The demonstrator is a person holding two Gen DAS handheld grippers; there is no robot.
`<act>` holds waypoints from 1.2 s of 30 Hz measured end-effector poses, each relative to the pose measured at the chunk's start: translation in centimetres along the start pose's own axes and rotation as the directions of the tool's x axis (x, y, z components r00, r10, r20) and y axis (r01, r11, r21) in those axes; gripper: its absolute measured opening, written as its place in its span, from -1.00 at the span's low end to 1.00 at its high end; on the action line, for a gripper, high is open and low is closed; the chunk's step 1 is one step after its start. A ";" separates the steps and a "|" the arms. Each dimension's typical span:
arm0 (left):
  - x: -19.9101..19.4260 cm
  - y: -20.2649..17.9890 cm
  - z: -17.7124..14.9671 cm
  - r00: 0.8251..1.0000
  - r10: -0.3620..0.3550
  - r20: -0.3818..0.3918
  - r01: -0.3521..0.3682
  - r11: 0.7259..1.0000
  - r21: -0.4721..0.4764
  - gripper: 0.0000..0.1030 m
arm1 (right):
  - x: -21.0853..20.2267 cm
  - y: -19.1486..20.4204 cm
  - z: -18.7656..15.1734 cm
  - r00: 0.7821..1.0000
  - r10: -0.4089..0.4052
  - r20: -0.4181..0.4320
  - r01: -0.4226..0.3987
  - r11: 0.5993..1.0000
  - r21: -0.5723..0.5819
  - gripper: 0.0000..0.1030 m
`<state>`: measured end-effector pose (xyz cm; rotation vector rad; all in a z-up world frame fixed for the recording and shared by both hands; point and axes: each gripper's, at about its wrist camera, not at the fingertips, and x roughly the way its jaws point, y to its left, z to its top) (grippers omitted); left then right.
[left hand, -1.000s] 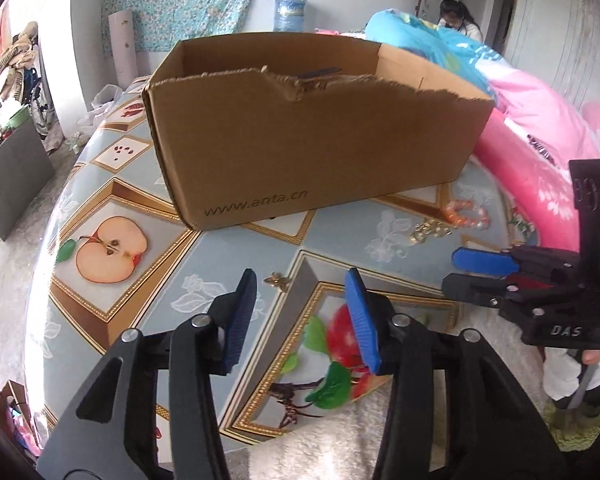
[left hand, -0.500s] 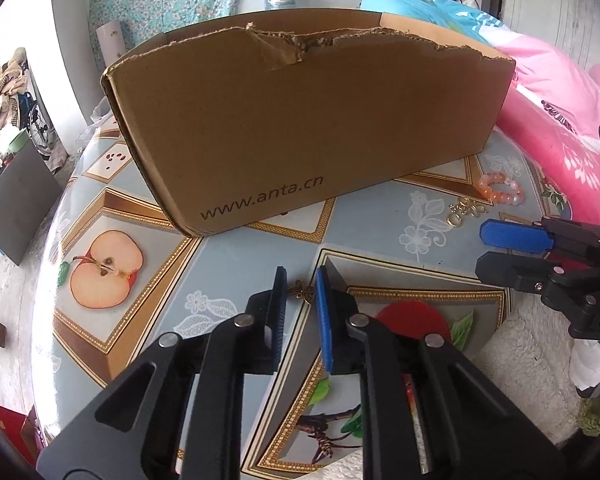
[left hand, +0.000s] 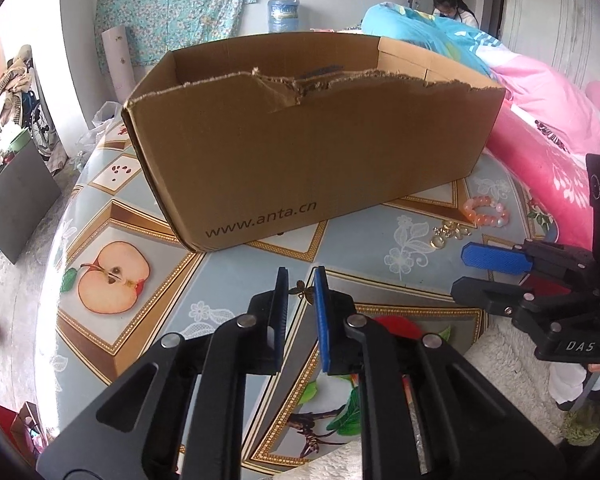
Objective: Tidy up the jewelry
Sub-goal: 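Move the right tool back to the charms on the table, then close the right gripper on a small gold ring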
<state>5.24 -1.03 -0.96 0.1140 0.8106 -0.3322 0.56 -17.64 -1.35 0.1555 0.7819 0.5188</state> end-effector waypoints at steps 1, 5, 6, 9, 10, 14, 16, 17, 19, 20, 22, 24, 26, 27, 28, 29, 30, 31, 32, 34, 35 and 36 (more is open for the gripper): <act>-0.2 0.1 0.1 1.000 -0.004 0.007 0.004 1.000 -0.007 -0.77 | 0.1 0.2 0.1 1.000 -0.005 -0.007 0.005 1.000 -0.007 -0.15; -0.6 0.3 0.3 1.000 -0.011 0.024 0.011 1.000 -0.029 -0.77 | 0.7 0.7 0.6 0.999 -0.020 -0.029 0.019 0.999 -0.027 -0.15; -0.6 0.4 0.4 1.000 -0.012 0.026 0.013 0.999 -0.033 -0.77 | 0.8 0.8 0.7 0.999 -0.022 -0.031 0.022 0.999 -0.030 -0.17; -0.5 0.6 0.3 0.999 -0.017 0.027 0.018 0.999 -0.044 -0.77 | 1.2 0.7 1.1 0.998 -0.058 -0.040 0.056 0.998 -0.040 -0.33; -0.5 0.8 0.3 1.000 -0.019 0.025 0.020 0.999 -0.047 -0.77 | 1.3 0.6 1.2 0.997 -0.070 -0.041 0.068 0.997 -0.043 -0.35; -0.1 1.4 0.1 0.999 -0.027 0.017 0.028 0.998 -0.063 -0.77 | 1.8 0.5 1.7 0.991 -0.126 -0.043 0.123 0.990 -0.066 -0.48; 0.1 1.6 0.0 0.999 -0.030 0.013 0.031 0.997 -0.069 -0.77 | 2.0 0.5 1.9 0.989 -0.145 -0.041 0.142 0.987 -0.078 -0.52; 0.2 1.6 0.0 0.999 -0.031 0.012 0.031 0.997 -0.071 -0.77 | 2.1 0.6 2.0 0.987 -0.158 -0.040 0.154 0.984 -0.090 -0.54; 0.4 1.8 -0.1 0.999 -0.033 0.010 0.033 0.997 -0.076 -0.77 | 2.4 0.8 2.1 0.983 -0.178 -0.035 0.173 0.979 -0.108 -0.58; 0.5 1.9 0.0 0.999 -0.033 0.009 0.034 0.996 -0.079 -0.77 | 2.5 0.9 2.2 0.982 -0.186 -0.032 0.181 0.977 -0.114 -0.58; 0.6 2.0 0.0 0.999 -0.034 0.010 0.035 0.996 -0.082 -0.77 | 2.6 1.1 2.3 0.981 -0.192 -0.029 0.188 0.975 -0.120 -0.61; 0.7 2.0 0.0 0.999 -0.035 0.009 0.036 0.996 -0.086 -0.77 | 2.7 1.2 2.4 0.979 -0.203 -0.023 0.198 0.972 -0.127 -0.64; 0.8 2.1 0.0 0.999 -0.037 0.008 0.037 0.995 -0.087 -0.77 | 2.8 1.3 2.4 0.977 -0.212 -0.020 0.208 0.969 -0.131 -0.67; 0.8 2.1 0.0 0.999 -0.037 0.008 0.038 0.995 -0.088 -0.77 | 2.8 1.3 2.4 0.976 -0.216 -0.019 0.212 0.969 -0.131 -0.67; 0.8 2.1 0.0 0.999 -0.037 0.008 0.038 0.995 -0.088 -0.77 | 2.8 1.3 2.5 0.975 -0.220 -0.018 0.215 0.968 -0.132 -0.67; 0.9 2.1 0.0 0.999 -0.038 0.008 0.038 0.995 -0.088 -0.77 | 2.9 1.4 2.5 0.974 -0.225 -0.017 0.221 0.966 -0.136 -0.67; 0.9 2.1 0.0 0.999 -0.038 0.007 0.038 0.995 -0.089 -0.77 | 3.0 1.4 2.7 0.973 -0.229 -0.017 0.225 0.965 -0.138 -0.68; 0.9 2.1 0.0 0.999 -0.038 0.007 0.038 0.995 -0.091 -0.77 | 3.0 1.3 2.8 0.972 -0.233 -0.017 0.228 0.964 -0.137 -0.68; 1.0 2.1 0.0 0.999 -0.038 0.007 0.038 0.995 -0.092 -0.77 | 3.1 1.3 2.9 0.972 -0.235 -0.018 0.231 0.964 -0.133 -0.68; 1.0 2.1 0.0 0.999 -0.039 0.008 0.039 0.995 -0.095 -0.77 | 3.2 1.4 3.0 0.970 -0.243 -0.019 0.239 0.962 -0.132 -0.68; 1.0 2.2 0.0 0.999 -0.038 0.008 0.039 0.995 -0.096 -0.77 | 3.3 1.4 3.2 0.969 -0.247 -0.018 0.242 0.961 -0.133 -0.68; 1.1 2.2 0.0 0.999 -0.038 0.007 0.039 0.995 -0.096 -0.77 | 3.5 1.5 3.3 0.969 -0.247 -0.017 0.243 0.961 -0.131 -0.68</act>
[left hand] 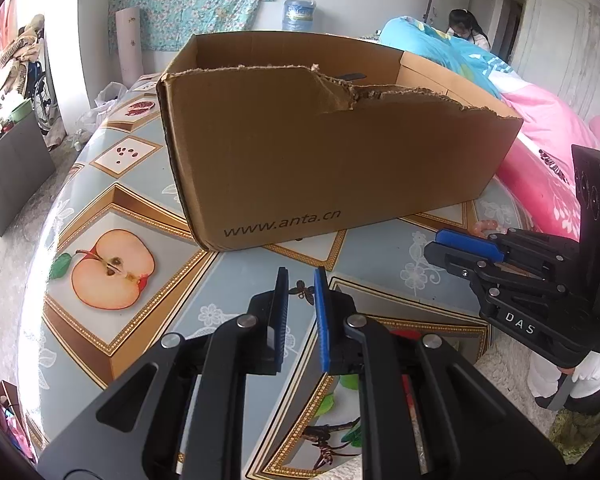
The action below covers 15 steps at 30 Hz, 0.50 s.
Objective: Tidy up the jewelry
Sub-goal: 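Close the right gripper on a small gold ring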
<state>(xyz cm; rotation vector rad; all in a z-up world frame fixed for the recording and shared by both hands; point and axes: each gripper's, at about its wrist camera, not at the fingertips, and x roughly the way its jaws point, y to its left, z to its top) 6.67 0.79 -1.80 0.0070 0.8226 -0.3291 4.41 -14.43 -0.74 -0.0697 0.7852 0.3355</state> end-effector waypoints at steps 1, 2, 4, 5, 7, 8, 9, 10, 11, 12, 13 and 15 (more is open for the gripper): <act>0.0 0.0 0.0 1.000 0.000 0.000 0.000 1.000 -0.001 -0.77 | 0.2 0.3 0.2 1.000 0.000 0.001 0.000 1.000 0.001 -0.68; 0.1 0.0 0.0 1.000 -0.001 -0.001 0.001 1.000 -0.001 -0.77 | 0.3 0.3 0.3 1.000 -0.001 0.001 0.001 1.000 0.000 -0.68; 0.1 0.0 0.0 1.000 0.000 -0.002 0.000 1.000 -0.002 -0.77 | 0.2 0.5 0.0 1.000 -0.003 0.005 0.004 1.000 -0.001 -0.68; 0.1 0.0 0.0 1.000 -0.001 -0.001 0.001 1.000 -0.003 -0.77 | 0.1 0.4 -0.2 1.000 -0.005 0.006 0.005 1.000 -0.002 -0.68; 0.1 0.0 0.0 1.000 0.000 -0.001 0.000 1.000 -0.002 -0.77 | 0.2 0.6 -0.2 1.000 -0.005 0.008 0.006 1.000 -0.005 -0.70; 0.1 0.0 0.0 1.000 0.000 -0.001 0.000 1.000 -0.002 -0.77 | 0.2 0.6 -0.2 1.000 -0.002 0.010 0.002 1.000 -0.007 -0.76; 0.1 0.0 0.0 1.000 -0.001 -0.001 0.001 1.000 -0.002 -0.77 | 0.3 0.7 -0.2 1.000 -0.003 0.011 0.003 1.000 -0.008 -0.76; 0.1 0.0 0.0 1.000 -0.001 0.000 0.001 1.000 -0.003 -0.77 | 0.4 0.8 -0.2 1.000 -0.001 0.012 0.001 1.000 -0.008 -0.76; 0.1 0.0 0.0 1.000 0.000 0.001 0.000 1.000 -0.003 -0.77 | 0.3 0.8 -0.2 1.000 0.002 0.013 -0.002 1.000 -0.005 -0.76; 0.1 0.0 0.0 1.000 0.000 0.001 0.000 1.000 -0.003 -0.77 | 0.3 0.8 -0.2 1.000 0.007 0.013 -0.007 1.000 -0.001 -0.76; 0.0 0.0 0.0 1.000 0.001 0.002 -0.001 1.000 -0.003 -0.77 | 0.3 0.7 -0.3 1.000 0.009 0.013 -0.009 1.000 0.001 -0.76; -0.1 -0.1 0.0 1.000 0.002 0.004 -0.002 1.000 -0.002 -0.77 | 0.2 0.6 -0.4 1.000 0.014 0.012 -0.015 1.000 0.003 -0.76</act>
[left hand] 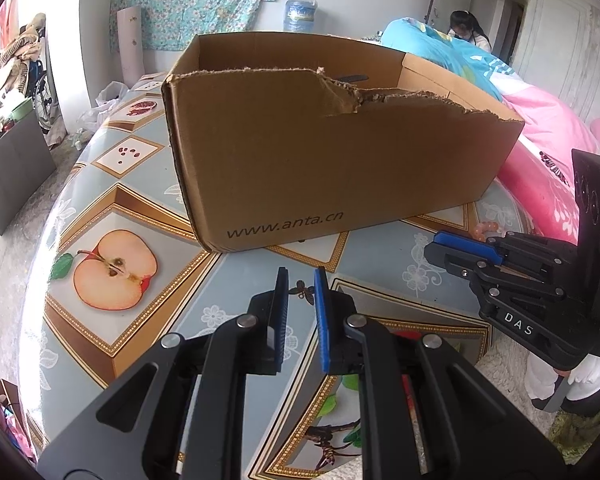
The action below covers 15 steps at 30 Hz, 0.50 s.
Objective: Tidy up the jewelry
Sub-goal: 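Close the right gripper on a small gold ring, then carry the gold ring into the box and open the right gripper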
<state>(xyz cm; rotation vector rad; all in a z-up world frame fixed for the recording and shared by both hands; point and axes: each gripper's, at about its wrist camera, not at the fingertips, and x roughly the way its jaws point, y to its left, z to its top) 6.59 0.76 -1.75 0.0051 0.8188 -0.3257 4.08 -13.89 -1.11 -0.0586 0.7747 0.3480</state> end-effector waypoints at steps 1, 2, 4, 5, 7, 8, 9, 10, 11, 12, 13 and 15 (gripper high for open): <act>-0.1 0.0 0.0 1.000 0.001 0.001 -0.001 1.000 0.000 -0.77 | -0.1 -0.1 -0.1 1.000 0.003 -0.001 -0.003 1.000 0.001 -0.76; -0.2 -0.1 0.0 1.000 0.002 0.003 -0.002 1.000 0.001 -0.77 | -0.1 -0.1 -0.1 1.000 0.007 -0.002 -0.007 1.000 0.002 -0.76; -0.5 -0.2 0.0 1.000 0.004 0.009 -0.004 1.000 0.003 -0.77 | -0.4 -0.4 -0.1 1.000 0.013 0.001 -0.013 1.000 0.003 -0.76; -0.7 -0.3 0.0 1.000 0.004 0.012 -0.004 1.000 0.003 -0.77 | -0.6 -0.4 -0.1 1.000 0.019 0.005 -0.019 1.000 0.005 -0.76; -1.3 -0.4 0.1 1.000 0.004 0.025 -0.004 1.000 0.006 -0.77 | -1.2 -0.5 0.1 0.999 0.030 0.018 -0.030 1.000 0.006 -0.76; -1.7 -0.6 0.2 0.999 0.002 0.033 -0.003 1.000 0.008 -0.77 | -1.7 -0.5 0.1 0.999 0.036 0.031 -0.036 0.999 0.004 -0.76; -2.3 -0.7 0.3 0.999 -0.003 0.046 0.003 1.000 0.008 -0.77 | -2.3 -0.4 0.3 0.998 0.042 0.049 -0.042 0.999 -0.001 -0.76; -2.9 -0.8 0.5 0.998 -0.010 0.060 0.009 1.000 0.010 -0.77 | -2.9 -0.4 0.4 0.997 0.046 0.066 -0.046 0.999 -0.006 -0.76; -3.5 -0.9 0.7 0.997 -0.016 0.076 0.016 1.000 0.012 -0.77 | -3.5 -0.4 0.7 0.995 0.052 0.083 -0.051 0.999 -0.008 -0.76; -4.3 -1.1 1.0 0.995 -0.030 0.093 0.029 1.000 0.012 -0.77 | -4.2 -0.4 0.9 0.993 0.057 0.102 -0.056 0.998 -0.009 -0.76; -5.1 -1.2 1.4 0.993 -0.047 0.111 0.046 0.999 0.010 -0.77 | -4.9 -0.4 1.3 0.990 0.061 0.124 -0.060 0.998 -0.012 -0.76; -6.7 -1.5 2.5 0.985 -0.080 0.154 0.078 0.997 0.018 -0.77 | -6.4 -0.5 2.4 0.983 0.073 0.170 -0.071 0.997 -0.020 -0.76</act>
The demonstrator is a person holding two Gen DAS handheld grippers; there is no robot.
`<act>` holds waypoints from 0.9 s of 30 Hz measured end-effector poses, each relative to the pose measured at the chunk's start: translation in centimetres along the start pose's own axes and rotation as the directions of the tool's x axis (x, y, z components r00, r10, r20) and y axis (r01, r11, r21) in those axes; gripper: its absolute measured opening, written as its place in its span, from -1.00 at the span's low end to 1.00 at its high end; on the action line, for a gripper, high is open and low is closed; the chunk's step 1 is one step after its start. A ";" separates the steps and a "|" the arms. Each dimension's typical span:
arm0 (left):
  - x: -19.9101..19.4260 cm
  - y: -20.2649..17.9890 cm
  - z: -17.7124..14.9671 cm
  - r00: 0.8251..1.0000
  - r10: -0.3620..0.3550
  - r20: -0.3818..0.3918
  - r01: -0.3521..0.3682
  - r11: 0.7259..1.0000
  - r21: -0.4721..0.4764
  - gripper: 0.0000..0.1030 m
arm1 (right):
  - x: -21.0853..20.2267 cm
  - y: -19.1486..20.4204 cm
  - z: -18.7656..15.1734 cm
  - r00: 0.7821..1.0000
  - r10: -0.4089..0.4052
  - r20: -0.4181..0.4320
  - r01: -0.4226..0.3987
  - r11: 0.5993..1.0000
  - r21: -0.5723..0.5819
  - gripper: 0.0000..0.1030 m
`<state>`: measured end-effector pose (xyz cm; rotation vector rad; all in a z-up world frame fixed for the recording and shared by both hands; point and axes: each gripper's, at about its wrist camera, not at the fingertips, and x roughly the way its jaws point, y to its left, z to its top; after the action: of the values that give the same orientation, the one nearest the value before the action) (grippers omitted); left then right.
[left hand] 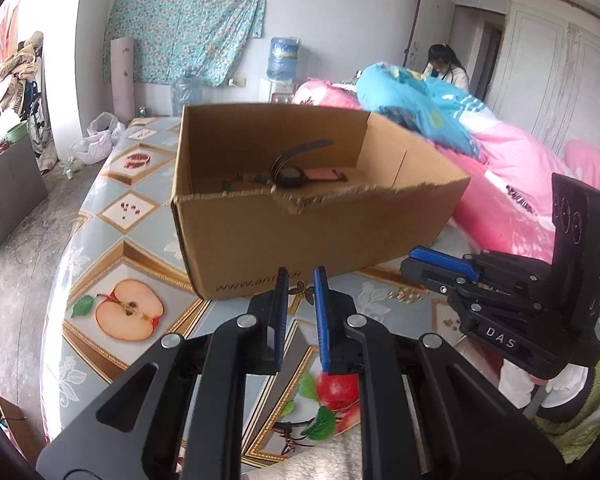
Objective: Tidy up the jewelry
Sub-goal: 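Carry the gold ring into the box and open the right gripper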
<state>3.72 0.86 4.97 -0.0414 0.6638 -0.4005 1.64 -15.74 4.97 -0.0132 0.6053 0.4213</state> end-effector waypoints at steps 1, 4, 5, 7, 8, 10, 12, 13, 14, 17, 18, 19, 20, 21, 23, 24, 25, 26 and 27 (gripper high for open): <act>-0.6 -0.3 0.7 1.000 -0.010 0.024 0.010 1.000 0.010 -0.77 | -0.6 0.1 0.8 1.000 0.008 0.026 -0.008 1.000 -0.001 -0.76; -1.8 -1.1 3.3 0.995 -0.044 0.092 0.040 0.998 0.049 -0.77 | -1.8 -0.3 3.4 0.994 0.030 0.105 -0.029 1.000 -0.009 -0.76; -1.8 -1.3 4.2 0.993 -0.050 0.104 0.044 0.997 0.060 -0.77 | -2.0 -0.6 4.3 0.991 0.033 0.127 -0.032 0.999 -0.010 -0.76; -0.8 -1.9 6.0 0.993 -0.046 0.109 0.037 0.996 0.078 -0.77 | -1.7 -1.3 6.1 0.988 0.044 0.149 -0.045 0.999 0.000 -0.76; -0.1 -2.0 6.7 0.993 -0.043 0.110 0.034 0.996 0.087 -0.77 | -1.4 -1.8 6.9 0.987 0.048 0.154 -0.050 0.999 0.009 -0.76; 1.8 -2.1 8.0 0.995 -0.046 0.092 0.038 0.996 0.085 -0.77 | -0.2 -2.8 8.0 0.989 0.050 0.141 -0.053 0.998 0.020 -0.76; 4.1 -2.1 8.9 0.997 -0.044 0.065 0.038 0.996 0.084 -0.77 | 1.4 -3.7 8.8 0.993 0.049 0.112 -0.053 0.998 0.039 -0.76; 5.3 -2.0 9.3 0.998 -0.034 0.050 0.030 0.996 0.085 -0.77 | 2.3 -4.3 9.0 0.994 0.056 0.091 -0.061 0.997 0.052 -0.76; 6.5 -2.0 9.6 0.999 -0.029 0.031 0.026 0.996 0.083 -0.77 | 3.3 -4.9 9.2 0.996 0.055 0.070 -0.060 0.996 0.068 -0.76; 9.4 -1.5 9.9 1.000 -0.012 -0.001 0.012 0.998 0.066 -0.76 | 6.4 -6.3 9.4 0.998 0.057 -0.017 -0.055 0.993 0.103 -0.76; 10.1 -1.3 10.0 1.000 -0.010 -0.013 0.010 0.998 0.058 -0.73 | 7.1 -6.9 9.5 0.998 0.053 -0.034 -0.048 0.992 0.119 -0.75; 10.7 -1.0 10.1 1.000 -0.008 -0.021 0.009 0.999 0.046 -0.65 | 7.7 -7.3 9.6 0.997 0.060 -0.047 -0.053 0.990 0.129 -0.75; 11.1 -0.8 10.1 1.000 -0.009 -0.023 0.009 0.999 0.033 -0.50 | 8.0 -7.7 9.6 0.997 0.062 -0.054 -0.054 0.989 0.138 -0.75; 11.2 -0.6 10.0 1.000 -0.011 -0.022 0.011 1.000 0.025 -0.43 | 8.1 -8.1 9.6 0.997 0.058 -0.051 -0.050 0.988 0.148 -0.74; 11.3 -0.4 10.0 1.000 -0.012 -0.012 0.012 1.000 0.014 -0.36 | 7.9 -8.7 9.8 0.997 0.061 -0.036 -0.054 0.985 0.161 -0.74; 11.2 -0.3 10.0 1.000 -0.015 -0.008 0.015 1.000 0.011 -0.35 | 7.5 -8.9 9.8 0.998 0.058 -0.027 -0.053 0.984 0.167 -0.74; 10.9 -0.3 9.9 1.000 -0.017 -0.003 0.017 1.000 0.007 -0.34 | 7.2 -9.1 10.0 0.998 0.056 -0.019 -0.052 0.983 0.174 -0.74; 10.6 -0.2 9.8 1.000 -0.017 0.004 0.017 1.000 0.003 -0.33 | 6.8 -9.3 10.0 0.998 0.056 -0.010 -0.054 0.982 0.180 -0.74; 10.3 -0.2 9.7 1.000 -0.019 0.010 0.019 1.000 0.000 -0.33 | 6.4 -9.5 10.0 0.998 0.058 -0.001 -0.057 0.981 0.185 -0.73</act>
<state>16.90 -4.09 6.62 -0.0500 0.6544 -0.4182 15.53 -20.64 8.69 0.1809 0.6500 0.4200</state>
